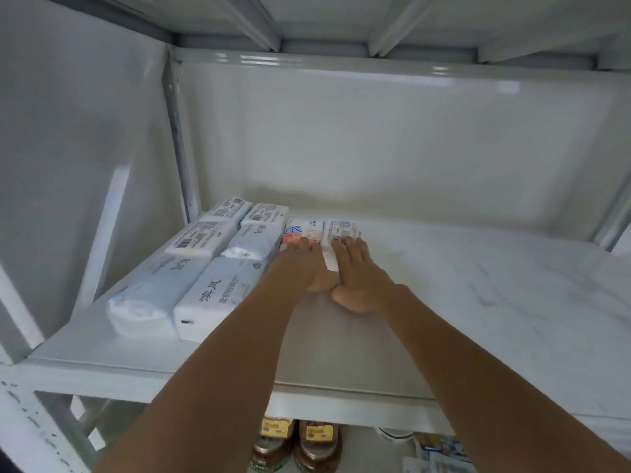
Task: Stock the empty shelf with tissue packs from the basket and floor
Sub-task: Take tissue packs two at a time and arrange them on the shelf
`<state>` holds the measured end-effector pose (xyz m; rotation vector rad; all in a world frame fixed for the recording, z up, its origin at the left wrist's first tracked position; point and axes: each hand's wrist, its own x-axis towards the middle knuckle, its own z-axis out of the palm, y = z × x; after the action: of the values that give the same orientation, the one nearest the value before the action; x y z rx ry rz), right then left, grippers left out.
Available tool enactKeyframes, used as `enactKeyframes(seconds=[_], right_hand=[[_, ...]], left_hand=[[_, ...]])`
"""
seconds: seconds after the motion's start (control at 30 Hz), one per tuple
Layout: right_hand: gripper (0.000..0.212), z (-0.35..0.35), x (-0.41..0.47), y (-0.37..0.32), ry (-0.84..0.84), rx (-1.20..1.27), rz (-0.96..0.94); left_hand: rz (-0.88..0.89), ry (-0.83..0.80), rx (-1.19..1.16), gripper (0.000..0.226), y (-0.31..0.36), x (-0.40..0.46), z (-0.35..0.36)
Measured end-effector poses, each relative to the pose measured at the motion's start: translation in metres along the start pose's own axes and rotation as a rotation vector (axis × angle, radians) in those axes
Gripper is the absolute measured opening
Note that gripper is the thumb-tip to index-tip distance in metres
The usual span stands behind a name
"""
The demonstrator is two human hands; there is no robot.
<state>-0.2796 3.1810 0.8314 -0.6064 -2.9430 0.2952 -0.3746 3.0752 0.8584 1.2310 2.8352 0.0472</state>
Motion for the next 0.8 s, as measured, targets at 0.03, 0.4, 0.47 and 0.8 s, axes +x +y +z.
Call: enactKeyframes(seconds=[0.03, 0.4, 0.47, 0.8], right_hand=[[0.091, 0.001, 0.004, 0.001, -0.003, 0.000, 0.000], [0.091, 0.012, 0.044, 0.012, 0.067, -0.032, -0.037], [0.094, 0.013, 0.047, 0.013, 0.074, -0.054, -0.047], [0.098, 0.003, 0.026, 0.022, 0.050, -0.145, -0.116]], left_hand=[[0.003, 0.004, -0.002, 0.093, 0.000, 0.004, 0.000], [-0.005, -0.021, -0.128, 0.097, -0.014, 0.041, 0.003], [-0.010, -0.020, -0.112, 0.099, -0.013, 0.047, 0.003], [0.007, 0.052, -0.052, 0.110, -0.015, 0.050, 0.019]])
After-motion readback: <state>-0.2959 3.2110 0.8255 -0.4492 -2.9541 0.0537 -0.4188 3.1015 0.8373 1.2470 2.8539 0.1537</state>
